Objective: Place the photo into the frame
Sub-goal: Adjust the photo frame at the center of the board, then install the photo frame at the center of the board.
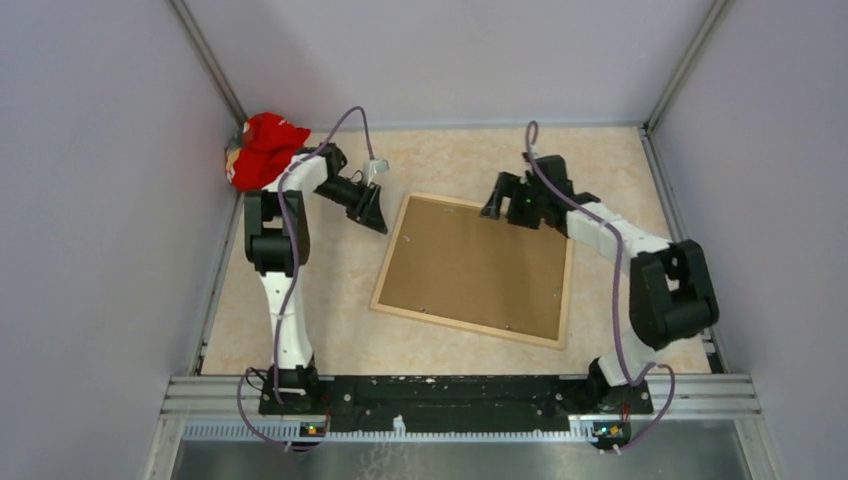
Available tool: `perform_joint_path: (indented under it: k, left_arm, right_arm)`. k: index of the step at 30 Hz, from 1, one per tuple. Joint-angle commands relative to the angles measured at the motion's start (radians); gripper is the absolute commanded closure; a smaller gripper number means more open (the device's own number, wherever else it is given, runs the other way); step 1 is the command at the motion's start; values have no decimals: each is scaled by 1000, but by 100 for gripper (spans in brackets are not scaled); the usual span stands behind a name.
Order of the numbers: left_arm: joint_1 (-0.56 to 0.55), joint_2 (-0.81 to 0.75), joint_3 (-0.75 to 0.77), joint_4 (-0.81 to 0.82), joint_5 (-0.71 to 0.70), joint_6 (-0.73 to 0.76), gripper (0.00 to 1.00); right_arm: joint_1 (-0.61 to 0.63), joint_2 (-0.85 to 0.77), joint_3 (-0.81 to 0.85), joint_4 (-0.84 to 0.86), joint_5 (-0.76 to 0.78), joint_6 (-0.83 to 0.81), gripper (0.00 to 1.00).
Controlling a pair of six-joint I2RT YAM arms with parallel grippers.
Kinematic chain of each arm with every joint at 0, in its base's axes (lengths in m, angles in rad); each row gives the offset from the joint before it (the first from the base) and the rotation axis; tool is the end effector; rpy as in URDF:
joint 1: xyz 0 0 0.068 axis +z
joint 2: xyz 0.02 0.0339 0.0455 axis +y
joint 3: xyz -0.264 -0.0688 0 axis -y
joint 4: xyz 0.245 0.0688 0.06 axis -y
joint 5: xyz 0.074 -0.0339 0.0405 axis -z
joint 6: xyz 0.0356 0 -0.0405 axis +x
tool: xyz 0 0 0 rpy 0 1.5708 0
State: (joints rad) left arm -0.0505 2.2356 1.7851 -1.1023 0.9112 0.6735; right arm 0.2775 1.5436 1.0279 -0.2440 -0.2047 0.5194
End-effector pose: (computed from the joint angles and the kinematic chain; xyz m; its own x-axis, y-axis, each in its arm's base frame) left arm 0.4293 -0.0499 0.1728 -0.7524 0.4207 -0.5069 0.6581 0.4463 -0.6064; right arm 0.3197 0.0986 0.2338 -0.7785 0.2836 -0.5599 -0.0271 0.8761 0.4814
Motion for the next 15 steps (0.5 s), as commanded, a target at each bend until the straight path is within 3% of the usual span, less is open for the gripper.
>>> perform_joint_path:
  k: [1, 7, 15]
  left_arm:
    - [-22, 75, 16, 3, 33, -52, 59]
    - [-22, 69, -29, 27, 40, -55, 67]
    - [-23, 78, -79, 44, 44, -53, 73]
  right_arm:
    - [140, 151, 154, 157, -173, 2, 22]
    - [246, 370, 330, 190, -265, 5, 25]
    - [317, 545, 456, 234, -318, 36, 27]
